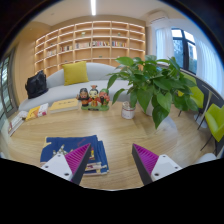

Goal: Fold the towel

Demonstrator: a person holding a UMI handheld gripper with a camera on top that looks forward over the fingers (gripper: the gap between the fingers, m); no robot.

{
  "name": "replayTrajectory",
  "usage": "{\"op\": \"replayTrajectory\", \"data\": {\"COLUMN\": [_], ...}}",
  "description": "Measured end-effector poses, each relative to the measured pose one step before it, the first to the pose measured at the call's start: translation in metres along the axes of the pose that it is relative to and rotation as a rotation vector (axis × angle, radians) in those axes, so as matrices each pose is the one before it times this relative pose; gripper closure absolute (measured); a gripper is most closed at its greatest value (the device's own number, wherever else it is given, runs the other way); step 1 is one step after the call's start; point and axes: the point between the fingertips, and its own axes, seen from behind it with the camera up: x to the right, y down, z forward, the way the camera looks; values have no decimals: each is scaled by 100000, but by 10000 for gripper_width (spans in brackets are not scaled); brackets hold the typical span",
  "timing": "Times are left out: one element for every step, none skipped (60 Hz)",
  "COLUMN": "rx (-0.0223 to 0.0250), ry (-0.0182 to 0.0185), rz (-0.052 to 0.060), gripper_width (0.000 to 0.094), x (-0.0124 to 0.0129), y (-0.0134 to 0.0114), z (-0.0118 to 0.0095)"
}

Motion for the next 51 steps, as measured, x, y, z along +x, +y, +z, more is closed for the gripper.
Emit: {"op": "replayTrajectory", "data": {"rx": [593, 449, 313, 277, 274, 313, 203, 253, 237, 223, 249, 172, 159, 108, 85, 125, 102, 264, 241, 159, 204, 314, 407, 371, 241, 214, 210, 170, 185, 220, 244, 273, 113, 28, -118, -157, -69, 35, 165, 224, 292, 432, 397, 357, 335, 225, 199, 38, -72, -125, -83], "ry": [-30, -76, -43, -37, 61, 18, -182, -43, 4, -26, 6, -56, -18, 0, -92, -301, -314, -423, -347, -386, -425, -482, -608, -398, -343, -217, -62, -38, -122, -206, -257, -122, -67, -163, -440, -687, -567, -220, 104, 183, 116, 217, 108, 72, -15, -78, 59, -112, -177, -173, -125], "rz": [-358, -466, -541, -611, -565, -595, -621, -586, -500, -516, -537, -679, -703, -604, -486, -463, -391, -240, -50, 28, -83, -182, -165, -85, -116, -177, -220, -245, -222, -215, -209, -4, 25, 116, 170, 386, 441, 248, -29, -156, -124, -236, -463, -431, -405, -346, -305, -308, -206, -54, 137], "gripper_width": [86, 87, 87, 89, 90, 89, 87, 88, 88, 88, 88, 89, 88, 87, 88, 89, 88, 89, 87, 87, 86, 87, 87, 86, 88, 88, 88, 88, 89, 88, 89, 89, 89, 88, 88, 89, 89, 88, 89, 88, 87, 87, 87, 87, 88, 87, 86, 86, 87, 87, 87], "x": [97, 70, 34, 21, -148, -119, 61, -68, -81, -77, -211, -117, -133, -130, -195, -234, -182, -306, -282, -225, -250, -243, -306, -272, -261, -154, -147, -132, -161, -166, -160, -88, -93, -97, -69, -136, -143, -70, 16, 36, 31, 17, 52, 29, 1, 2, -71, -14, -42, -35, -6], "y": [-184, -141, -128, -66, -173, -52, -99, -109, -92, -63, -17, -23, -10, 2, 16, 62, -57, 12, -33, -56, -30, -56, 1, -21, -18, -2, -13, 4, 2, -10, -30, 45, 39, 11, 52, 47, 48, 28, 12, -13, -17, -5, -105, -53, -51, -40, 28, 17, 15, 27, 27], "z": [-591, -624, -641, -669, -613, -887, -573, -656, -651, -653, -710, -605, -604, -569, -589, -695, -546, -549, -564, -505, -490, -506, -456, -467, -358, -356, -340, -318, -300, -288, -284, -388, -286, -226, -196, -205, -171, -192, -164, -157, -155, -134, -92, -74, -99, -57, -145, -63, -61, -46, -23]}}
